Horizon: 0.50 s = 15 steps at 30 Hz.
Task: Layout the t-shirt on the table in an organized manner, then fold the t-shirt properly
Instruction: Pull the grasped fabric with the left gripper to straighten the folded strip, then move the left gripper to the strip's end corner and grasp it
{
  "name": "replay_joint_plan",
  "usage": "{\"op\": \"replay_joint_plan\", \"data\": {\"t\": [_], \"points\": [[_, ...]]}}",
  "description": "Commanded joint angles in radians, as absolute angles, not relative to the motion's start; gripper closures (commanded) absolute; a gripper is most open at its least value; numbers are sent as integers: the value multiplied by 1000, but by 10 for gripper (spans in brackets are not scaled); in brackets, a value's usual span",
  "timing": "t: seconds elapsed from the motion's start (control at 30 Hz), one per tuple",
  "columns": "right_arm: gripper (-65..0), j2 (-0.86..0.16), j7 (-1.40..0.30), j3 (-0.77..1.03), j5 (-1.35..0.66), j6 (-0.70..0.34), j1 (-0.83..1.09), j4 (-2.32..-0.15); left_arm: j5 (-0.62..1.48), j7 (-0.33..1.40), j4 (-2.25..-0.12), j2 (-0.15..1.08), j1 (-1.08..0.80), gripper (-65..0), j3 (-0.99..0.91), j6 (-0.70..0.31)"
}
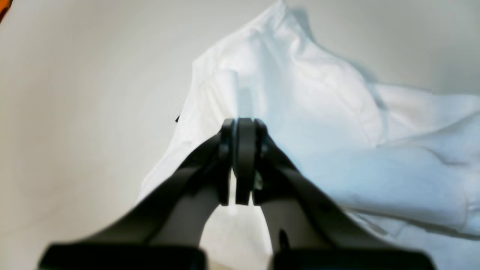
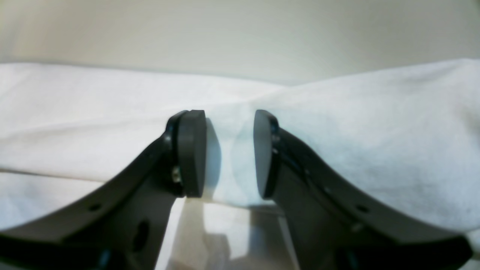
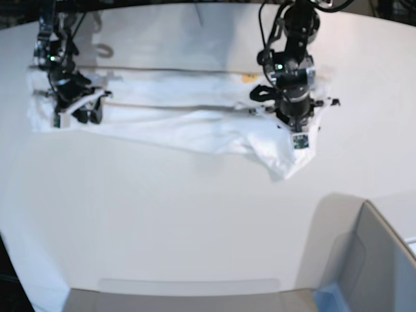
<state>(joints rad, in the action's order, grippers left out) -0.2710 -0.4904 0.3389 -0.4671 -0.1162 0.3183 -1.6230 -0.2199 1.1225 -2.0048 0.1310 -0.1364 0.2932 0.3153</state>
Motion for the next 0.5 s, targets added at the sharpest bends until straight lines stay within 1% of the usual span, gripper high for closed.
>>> {"op": "replay_joint_plan", "data": {"t": [0.0, 0.1, 0.13, 0.23, 0.3, 0.47], "points": [[-222, -283, -467, 344, -472, -122, 311, -1638, -240, 1107, -2035, 131, -128, -14, 289, 321], [-222, -283, -467, 344, -472, -122, 314, -1638, -240, 1115, -2038, 130, -128, -14, 289, 323], [-222, -283, -467, 344, -472, -122, 314, -1638, -240, 1118, -2038, 130, -136, -14, 289, 341], [-222, -283, -467, 344, -472, -122, 314, -1638, -242, 1119, -2040, 130, -182, -14, 291, 460], [-222, -283, -467, 344, -472, -122, 314, -1636, -242, 1119, -2040, 130, -200, -14, 294, 510], [-222, -283, -467, 344, -472, -122, 308, -1636, -242, 1119, -2040, 120, -263, -14, 297, 533]]}}
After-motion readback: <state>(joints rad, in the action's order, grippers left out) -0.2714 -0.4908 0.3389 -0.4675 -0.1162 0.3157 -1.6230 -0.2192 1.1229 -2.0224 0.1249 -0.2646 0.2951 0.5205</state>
